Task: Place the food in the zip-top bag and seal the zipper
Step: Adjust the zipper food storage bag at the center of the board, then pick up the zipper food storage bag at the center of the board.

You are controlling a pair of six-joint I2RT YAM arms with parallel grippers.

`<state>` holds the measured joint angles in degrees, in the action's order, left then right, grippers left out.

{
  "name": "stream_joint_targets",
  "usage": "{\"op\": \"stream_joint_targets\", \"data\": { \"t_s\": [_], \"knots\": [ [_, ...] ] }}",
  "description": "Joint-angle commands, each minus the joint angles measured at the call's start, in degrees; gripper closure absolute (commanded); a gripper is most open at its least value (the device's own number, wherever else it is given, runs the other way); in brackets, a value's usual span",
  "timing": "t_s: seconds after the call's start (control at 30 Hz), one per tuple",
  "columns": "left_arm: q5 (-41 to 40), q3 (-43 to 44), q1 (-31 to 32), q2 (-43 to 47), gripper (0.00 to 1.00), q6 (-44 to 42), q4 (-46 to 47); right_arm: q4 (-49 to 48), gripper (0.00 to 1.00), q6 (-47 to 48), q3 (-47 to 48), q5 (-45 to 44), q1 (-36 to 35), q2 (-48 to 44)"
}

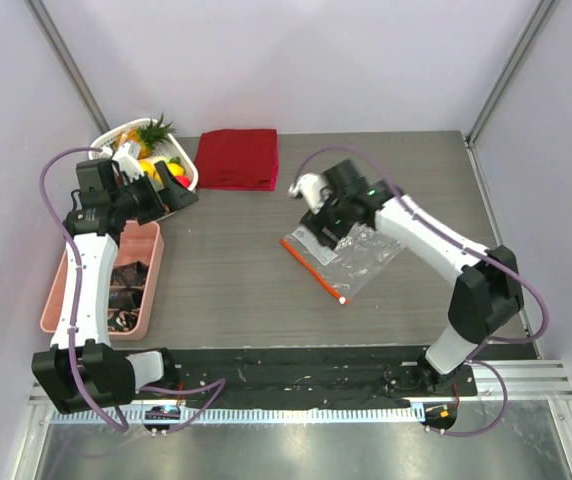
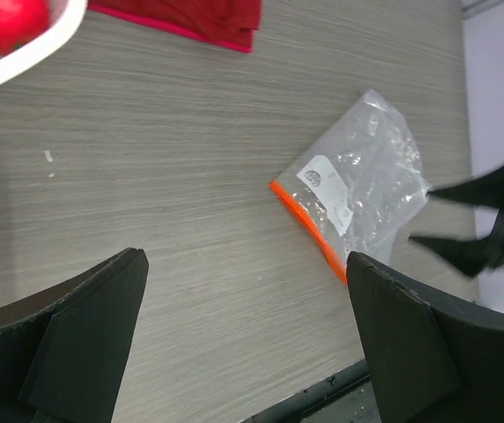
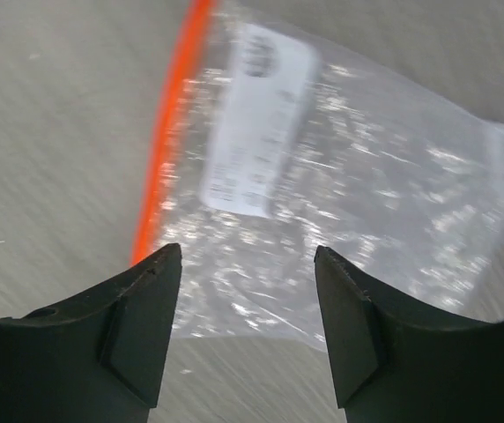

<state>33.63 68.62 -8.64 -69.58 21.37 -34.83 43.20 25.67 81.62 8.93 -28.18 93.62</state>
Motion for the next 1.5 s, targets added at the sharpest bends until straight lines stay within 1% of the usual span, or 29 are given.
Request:
{"op": "stream_joint_targets", "data": {
  "t_s": [0.0, 0.03, 0.07, 0.23, 0.4, 0.57, 0.73, 0.97, 1.07, 1.1, 1.2, 1.33, 1.37, 1.43, 1.47],
  "knots": [
    [-7.2, 4.2, -0.4, 0.4, 0.0, 1.1, -6.9, -4.3, 0.34, -6.7, -4.2, -11.5, -11.2, 0.7],
    [-7.3, 4.2, -0.5, 0.7, 0.0, 1.0, -7.1, -4.4, 0.35, -7.6, -4.6, -13.7, -12.9, 0.9],
    [-7.4, 3.9, -0.5, 1.3, 0.0, 1.1, -7.1, -4.6, 0.35, -9.2, -4.9, -15.1, -16.3, 1.1],
    [-7.6, 2.6, -0.5, 3.0, 0.0, 2.0, -6.3, -8.0, 0.39, -10.7, -9.0, -23.8, -22.1, 3.0],
    [-7.3, 2.7, -0.5, 3.2, 0.0, 1.8, -6.2, -8.7, 0.5, -12.0, -9.6, -25.1, -22.3, 5.9],
    [-7.1, 2.2, -0.6, 3.4, 0.0, 1.5, -5.5, -10.5, 0.55, -12.7, -10.6, -24.3, -22.2, 7.7],
    [-6.9, 0.9, -0.5, 3.6, 0.0, 1.0, -5.4, -11.8, 0.56, -13.5, -11.2, -23.5, -22.2, 9.0],
    [-6.6, 0.2, -0.6, 3.5, 0.0, 0.9, -5.2, -13.4, 0.57, -13.3, -12.0, -24.6, -21.7, 11.3],
    [-6.5, 0.0, -0.6, 3.6, 0.0, 0.6, -5.2, -13.4, 0.64, -13.5, -11.5, -24.6, -20.9, 11.7],
    [-6.3, -0.1, -0.5, 3.6, 0.0, 0.5, -5.2, -13.5, 0.76, -13.5, -11.3, -24.6, -20.5, 11.7],
    [-5.4, -0.2, -0.5, 3.6, 0.0, 0.4, -5.0, -12.9, 0.99, -13.7, -10.2, -23.5, -19.7, 11.3],
    [-4.3, -0.4, -0.5, 3.5, 0.0, 0.1, -4.7, -11.6, 0.99, -12.8, -8.5, -19.2, -17.6, 8.5],
    [-3.7, -0.6, -0.5, 3.4, 0.0, -0.2, -4.5, -11.5, 0.99, -12.4, -7.6, -16.1, -16.6, 7.9],
    [-0.4, 0.1, -0.5, 2.4, 0.0, -1.9, -4.7, -10.5, 0.99, -13.4, -5.4, -12.8, -11.6, 6.4],
    [0.4, 0.8, -0.5, 1.7, 0.0, -2.2, -5.9, -9.8, 0.99, -14.2, -1.8, -6.1, -9.1, 6.1]
  ]
}}
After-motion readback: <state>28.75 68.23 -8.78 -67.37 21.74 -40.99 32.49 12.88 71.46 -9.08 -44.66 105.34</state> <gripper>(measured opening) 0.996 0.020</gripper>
